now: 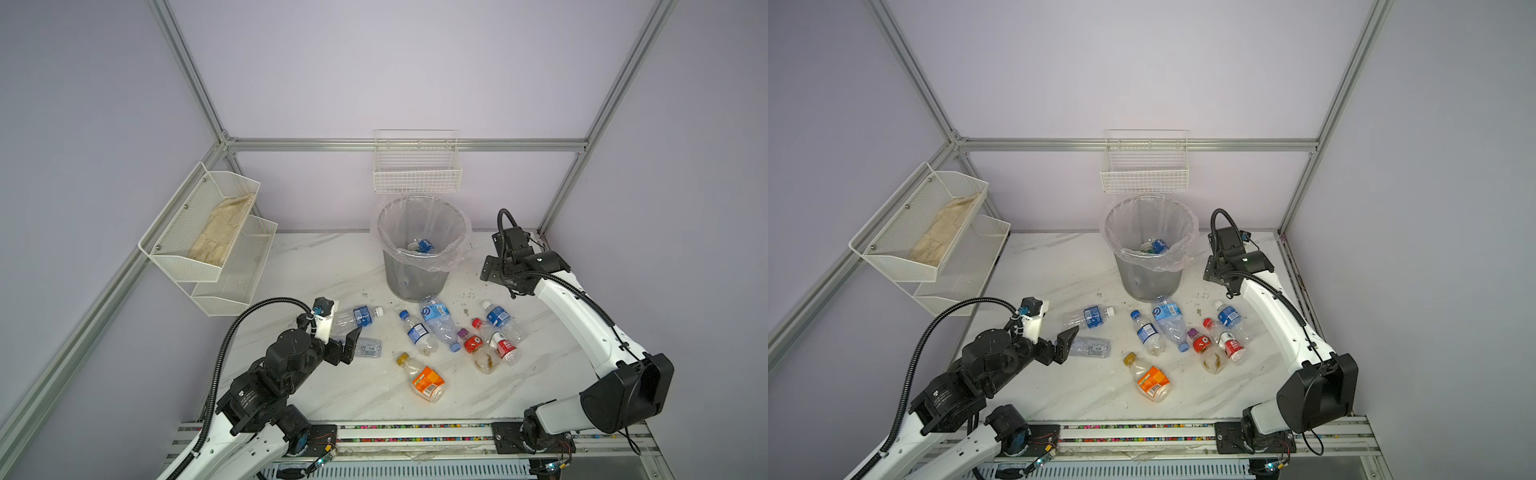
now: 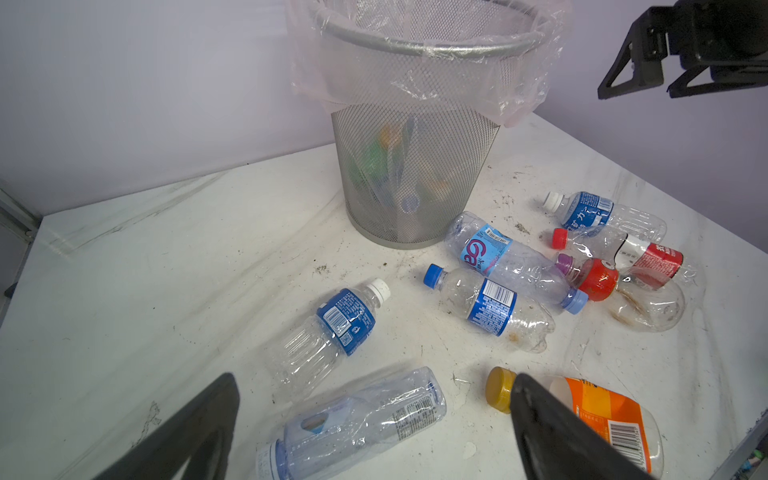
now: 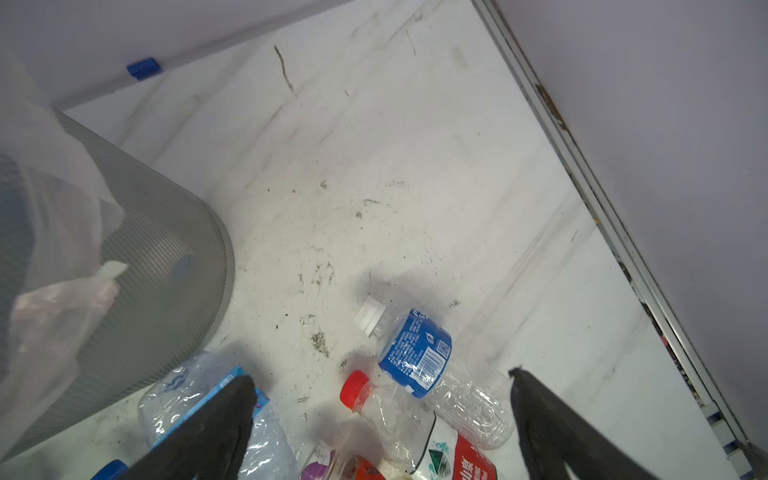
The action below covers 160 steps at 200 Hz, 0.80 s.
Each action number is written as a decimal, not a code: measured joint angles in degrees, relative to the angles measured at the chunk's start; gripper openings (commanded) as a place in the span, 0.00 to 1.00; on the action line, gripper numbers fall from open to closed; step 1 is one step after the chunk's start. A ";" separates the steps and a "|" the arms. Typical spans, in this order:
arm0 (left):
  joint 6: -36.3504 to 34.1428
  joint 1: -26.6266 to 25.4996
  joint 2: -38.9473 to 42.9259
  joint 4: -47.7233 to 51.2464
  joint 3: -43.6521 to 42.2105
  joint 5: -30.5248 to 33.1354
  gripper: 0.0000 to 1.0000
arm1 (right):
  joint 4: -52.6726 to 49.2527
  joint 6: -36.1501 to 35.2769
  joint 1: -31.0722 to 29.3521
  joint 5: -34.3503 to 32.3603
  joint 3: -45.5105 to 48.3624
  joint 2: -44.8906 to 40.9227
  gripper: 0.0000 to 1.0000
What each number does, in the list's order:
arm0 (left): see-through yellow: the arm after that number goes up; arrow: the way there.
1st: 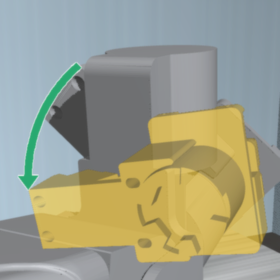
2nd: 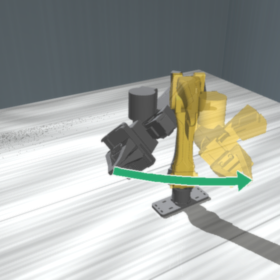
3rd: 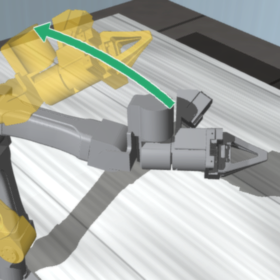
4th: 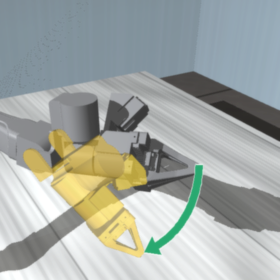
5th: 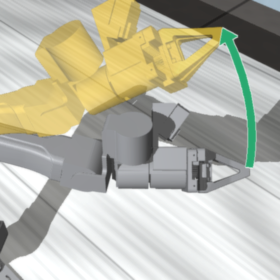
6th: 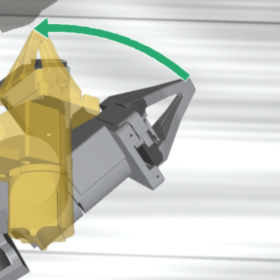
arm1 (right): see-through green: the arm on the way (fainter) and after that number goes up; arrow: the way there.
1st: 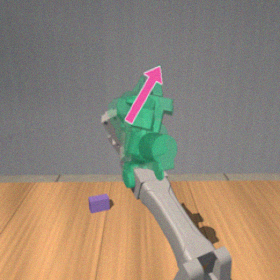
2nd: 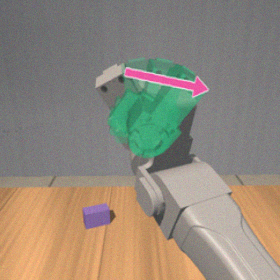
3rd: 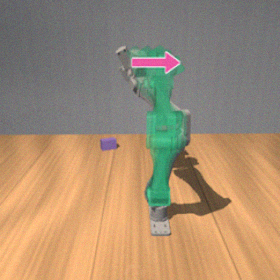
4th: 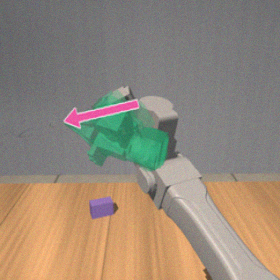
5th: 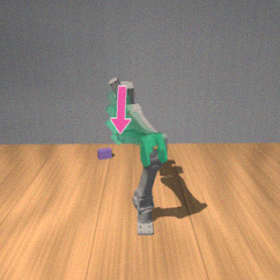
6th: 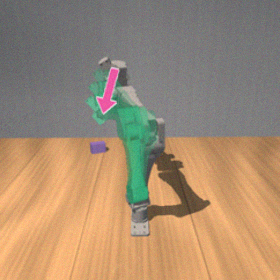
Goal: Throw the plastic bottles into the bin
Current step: 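Withdraw the right gripper from the wastebasket toward the remaining bottles, then lower the right gripper onto the blue-labelled water bottle and close on it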
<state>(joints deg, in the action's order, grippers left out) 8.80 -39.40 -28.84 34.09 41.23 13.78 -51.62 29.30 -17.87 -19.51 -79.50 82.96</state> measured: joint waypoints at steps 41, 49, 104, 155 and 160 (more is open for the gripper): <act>0.00 0.00 0.59 0.04 0.00 0.00 1.00 | 1.36 0.39 0.85 1.16 7.37 -0.15 0.98; 0.00 0.00 0.66 0.04 0.00 0.00 1.00 | 1.73 0.39 1.16 1.20 8.63 -0.15 0.98; 0.02 0.00 1.25 0.20 0.00 0.00 1.00 | 4.98 -0.44 2.89 2.80 13.29 1.57 0.98; 0.02 0.00 1.55 0.37 0.00 0.00 1.00 | 9.79 -1.14 3.06 2.91 17.53 4.98 0.97; 0.02 0.00 1.60 0.37 0.00 0.00 1.00 | 10.10 -1.16 3.06 2.86 17.90 5.29 0.97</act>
<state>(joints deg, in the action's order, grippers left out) 8.82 -39.40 -27.24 34.46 41.23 13.78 -41.52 28.14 -14.81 -16.64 -61.60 88.25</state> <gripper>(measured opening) 0.998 0.974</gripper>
